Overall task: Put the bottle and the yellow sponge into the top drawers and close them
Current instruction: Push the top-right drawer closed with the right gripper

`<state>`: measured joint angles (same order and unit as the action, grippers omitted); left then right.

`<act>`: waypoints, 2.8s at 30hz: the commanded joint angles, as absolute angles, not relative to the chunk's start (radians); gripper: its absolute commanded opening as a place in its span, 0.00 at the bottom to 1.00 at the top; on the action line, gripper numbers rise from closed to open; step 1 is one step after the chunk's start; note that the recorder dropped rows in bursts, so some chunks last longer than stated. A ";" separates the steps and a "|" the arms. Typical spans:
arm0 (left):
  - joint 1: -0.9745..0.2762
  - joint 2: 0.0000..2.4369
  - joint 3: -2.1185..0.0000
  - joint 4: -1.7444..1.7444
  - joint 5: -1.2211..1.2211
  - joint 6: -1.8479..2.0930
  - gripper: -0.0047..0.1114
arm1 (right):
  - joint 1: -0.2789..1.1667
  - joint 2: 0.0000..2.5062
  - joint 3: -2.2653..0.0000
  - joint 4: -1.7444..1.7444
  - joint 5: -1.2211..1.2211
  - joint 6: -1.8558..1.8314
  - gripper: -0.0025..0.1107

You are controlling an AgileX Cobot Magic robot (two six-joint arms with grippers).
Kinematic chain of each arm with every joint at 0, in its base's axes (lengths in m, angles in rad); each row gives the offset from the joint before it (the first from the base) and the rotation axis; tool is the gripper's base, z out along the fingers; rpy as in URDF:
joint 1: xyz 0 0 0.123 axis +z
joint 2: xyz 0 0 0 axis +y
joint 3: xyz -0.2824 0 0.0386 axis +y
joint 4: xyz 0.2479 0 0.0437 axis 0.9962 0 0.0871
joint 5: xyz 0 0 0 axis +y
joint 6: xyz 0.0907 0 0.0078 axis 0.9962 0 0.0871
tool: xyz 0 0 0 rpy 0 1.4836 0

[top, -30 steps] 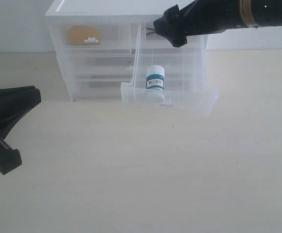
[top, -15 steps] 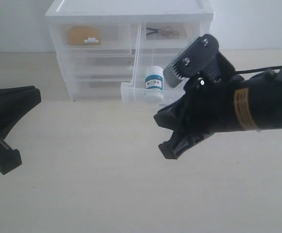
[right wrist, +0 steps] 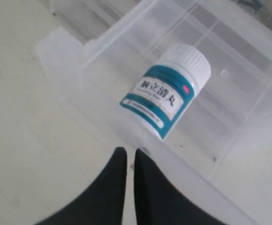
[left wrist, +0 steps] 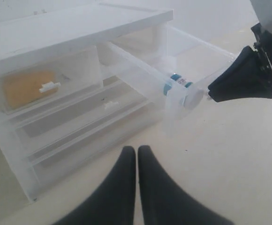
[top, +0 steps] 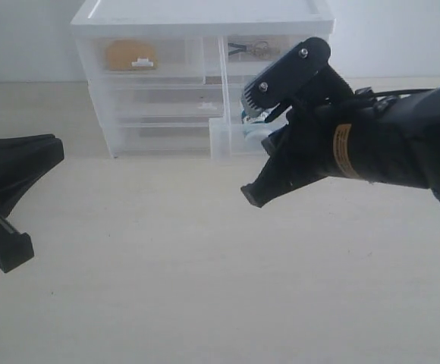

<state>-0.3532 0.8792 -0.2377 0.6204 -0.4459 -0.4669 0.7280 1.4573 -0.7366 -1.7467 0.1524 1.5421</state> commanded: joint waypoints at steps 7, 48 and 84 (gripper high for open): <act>-0.356 0.885 -0.233 0.610 -0.449 -0.471 0.07 | 0.728 1.469 -0.835 -1.744 0.256 1.493 0.08; -0.356 0.885 -0.233 0.610 -0.469 -0.478 0.07 | 0.478 1.648 -1.146 -1.744 -0.142 1.514 0.08; -0.356 0.885 -0.233 0.610 -0.469 -0.478 0.07 | 0.509 1.511 -1.002 -1.741 0.067 1.572 0.08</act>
<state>-0.3532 0.8792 -0.2377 0.6204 -0.4561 -0.4690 0.5176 1.6759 -1.1204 -1.7439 0.0190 1.5646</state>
